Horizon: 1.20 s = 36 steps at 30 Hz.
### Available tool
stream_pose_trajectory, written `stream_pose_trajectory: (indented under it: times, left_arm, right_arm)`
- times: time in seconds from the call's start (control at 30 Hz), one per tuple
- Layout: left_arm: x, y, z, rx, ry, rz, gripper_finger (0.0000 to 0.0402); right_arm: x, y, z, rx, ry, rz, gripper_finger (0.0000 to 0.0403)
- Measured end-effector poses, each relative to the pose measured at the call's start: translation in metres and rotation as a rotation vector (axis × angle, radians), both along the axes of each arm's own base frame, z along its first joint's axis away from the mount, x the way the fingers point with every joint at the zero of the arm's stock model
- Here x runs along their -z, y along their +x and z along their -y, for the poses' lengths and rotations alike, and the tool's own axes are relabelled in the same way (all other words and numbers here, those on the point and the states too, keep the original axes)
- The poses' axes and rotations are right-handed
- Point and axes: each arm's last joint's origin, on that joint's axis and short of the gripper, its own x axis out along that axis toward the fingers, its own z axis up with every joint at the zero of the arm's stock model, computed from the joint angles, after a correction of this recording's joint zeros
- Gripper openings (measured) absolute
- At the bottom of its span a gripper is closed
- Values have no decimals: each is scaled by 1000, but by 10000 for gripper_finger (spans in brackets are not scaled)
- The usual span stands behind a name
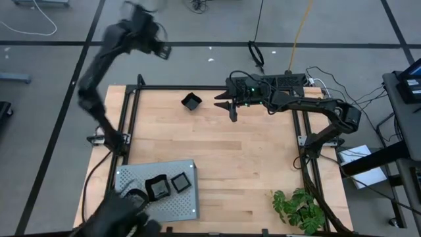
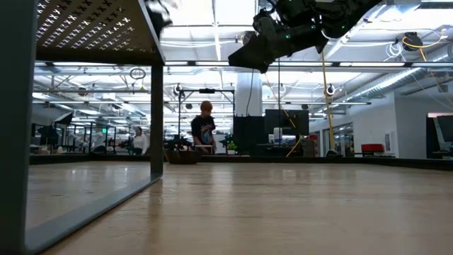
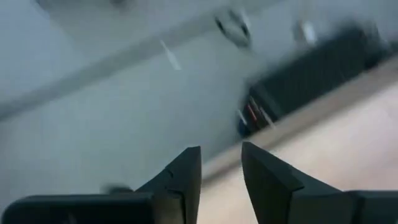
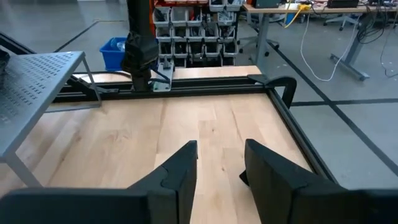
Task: Pick & Place Mini shaped plates
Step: Stack the distorted square plate on top of the other distorted square plate on the shelf
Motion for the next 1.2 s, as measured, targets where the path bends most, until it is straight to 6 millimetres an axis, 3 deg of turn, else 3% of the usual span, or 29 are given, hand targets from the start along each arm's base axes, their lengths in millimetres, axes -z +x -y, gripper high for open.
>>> stream_pose_trajectory:
  times: [0.17, 0.27, 0.37, 0.53, 1.0, 1.2]
  left_arm:
    - [74, 27, -43, 65, -369, -190, 143]
    - [116, 42, -53, 134, -564, -323, 162]
    - [143, 65, -52, 244, -671, -344, 183]
    - [154, 93, -42, 341, -637, -349, 207]
    - [152, 147, -6, 345, -518, -288, 261]
    - [174, 172, 6, 347, -485, -303, 260]
  right_arm:
    - [0, 0, 0, 0, 0, 0, 125]
    - [0, 0, 0, 0, 1, 0, 125]
    - [0, 0, 0, 0, -1, 0, 125]
    - [0, 0, 0, 0, -1, -1, 126]
    - [1, 0, 0, -6, -23, -8, 126]
    - [2, 0, -1, -11, -16, -19, 126]
